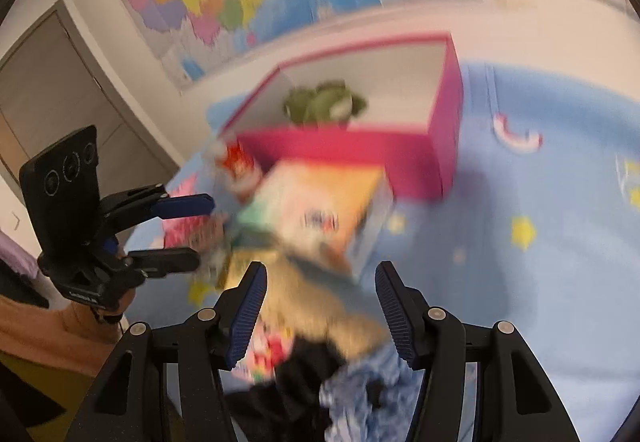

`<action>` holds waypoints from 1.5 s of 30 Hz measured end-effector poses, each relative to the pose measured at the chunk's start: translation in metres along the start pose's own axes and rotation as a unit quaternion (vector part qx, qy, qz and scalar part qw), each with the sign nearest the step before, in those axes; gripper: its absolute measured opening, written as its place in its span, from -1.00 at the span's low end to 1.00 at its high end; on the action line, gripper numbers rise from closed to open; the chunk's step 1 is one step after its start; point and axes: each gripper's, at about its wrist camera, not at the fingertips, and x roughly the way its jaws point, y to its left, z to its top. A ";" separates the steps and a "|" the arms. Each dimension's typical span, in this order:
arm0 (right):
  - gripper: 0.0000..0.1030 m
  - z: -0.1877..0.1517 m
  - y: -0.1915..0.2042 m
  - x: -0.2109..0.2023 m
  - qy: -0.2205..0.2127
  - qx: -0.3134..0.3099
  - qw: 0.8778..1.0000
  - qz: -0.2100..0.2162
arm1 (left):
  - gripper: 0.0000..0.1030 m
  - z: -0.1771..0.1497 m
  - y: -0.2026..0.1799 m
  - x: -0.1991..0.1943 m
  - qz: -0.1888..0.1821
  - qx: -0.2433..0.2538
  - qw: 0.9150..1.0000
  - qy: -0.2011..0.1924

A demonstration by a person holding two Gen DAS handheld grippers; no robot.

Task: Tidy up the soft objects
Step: 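Grasp the beige plush bear with the right gripper and lift it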

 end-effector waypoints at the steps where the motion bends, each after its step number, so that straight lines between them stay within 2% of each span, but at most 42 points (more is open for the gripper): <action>1: 0.12 -0.006 0.000 0.003 0.008 -0.004 1.000 0.000 | 0.19 -0.003 -0.003 0.004 -0.001 -0.001 1.000 0.008; 4: 0.12 -0.016 0.003 0.014 0.029 -0.019 0.999 -0.007 | 0.18 -0.010 -0.007 0.016 -0.003 -0.007 0.999 0.031; 8: 0.12 -0.017 0.002 0.025 0.036 -0.025 0.999 -0.005 | 0.18 -0.013 0.000 0.029 -0.009 -0.030 0.998 0.053; 10: 0.12 -0.018 0.001 0.026 0.035 -0.026 0.999 -0.003 | 0.10 -0.013 0.004 0.032 -0.010 -0.041 0.997 0.060; 11: 0.12 -0.018 0.000 0.027 0.035 -0.026 0.999 0.001 | -0.04 -0.013 0.006 0.034 -0.006 -0.044 0.997 0.065; 13: 0.02 -0.016 0.001 0.029 0.031 -0.033 0.999 -0.004 | -0.17 -0.011 0.008 0.039 -0.008 -0.047 0.996 0.072; 15: -0.29 -0.018 0.004 0.032 0.033 -0.042 0.998 -0.014 | -0.33 -0.013 0.009 0.040 -0.019 -0.051 0.996 0.072; 20: -0.57 -0.019 0.008 0.027 0.014 -0.049 0.998 -0.023 | -0.35 -0.011 0.004 0.038 -0.015 -0.047 0.996 0.069; 22: -0.59 -0.018 0.012 0.019 0.003 -0.057 0.998 -0.033 | -0.35 -0.010 0.002 0.034 -0.014 -0.044 0.997 0.066; 24: -0.74 -0.018 0.014 0.013 -0.009 -0.062 0.997 -0.038 | -0.35 -0.008 0.000 0.031 -0.016 -0.043 0.997 0.062; 26: -0.88 -0.016 0.016 0.008 -0.018 -0.064 0.997 -0.042 | -0.47 -0.004 -0.006 0.027 -0.030 -0.041 0.997 0.056; 28: -0.88 -0.013 0.020 0.002 -0.028 -0.069 0.996 -0.039 | -0.48 -0.001 -0.009 0.022 -0.040 -0.034 0.997 0.050; 30: -0.88 -0.011 0.024 -0.003 -0.028 -0.079 0.996 -0.041 | -0.48 0.002 -0.014 0.021 -0.030 -0.022 0.998 0.050; 33: -0.83 -0.011 0.023 -0.004 -0.024 -0.072 0.996 -0.042 | -0.48 0.003 -0.009 0.023 -0.026 -0.031 0.998 0.056; 34: -0.76 -0.011 0.020 -0.003 -0.022 -0.065 0.997 -0.043 | -0.48 0.001 -0.007 0.023 -0.015 -0.031 0.998 0.057; 36: -0.36 -0.013 0.014 -0.002 -0.020 -0.054 0.997 -0.043 | -0.48 -0.001 -0.004 0.021 -0.006 -0.032 0.998 0.057; 38: -0.27 -0.017 0.012 0.002 -0.013 -0.055 0.998 -0.040 | -0.47 0.000 -0.005 0.018 -0.002 -0.026 0.998 0.054; 40: -0.02 -0.018 0.009 0.011 -0.001 -0.055 0.998 -0.044 | -0.35 0.001 -0.006 0.017 0.010 -0.018 0.999 0.050; 41: 0.02 -0.018 0.007 0.013 -0.002 -0.054 0.997 -0.051 | -0.20 0.003 -0.006 0.017 0.014 -0.016 0.999 0.050; 42: 0.02 -0.017 0.003 0.018 0.002 -0.049 0.997 -0.053 | -0.14 0.003 -0.005 0.019 0.017 -0.013 0.999 0.049; 45: 0.02 -0.016 -0.013 0.025 0.004 -0.021 0.999 -0.040 | -0.14 0.006 -0.006 0.030 0.032 -0.002 0.998 0.057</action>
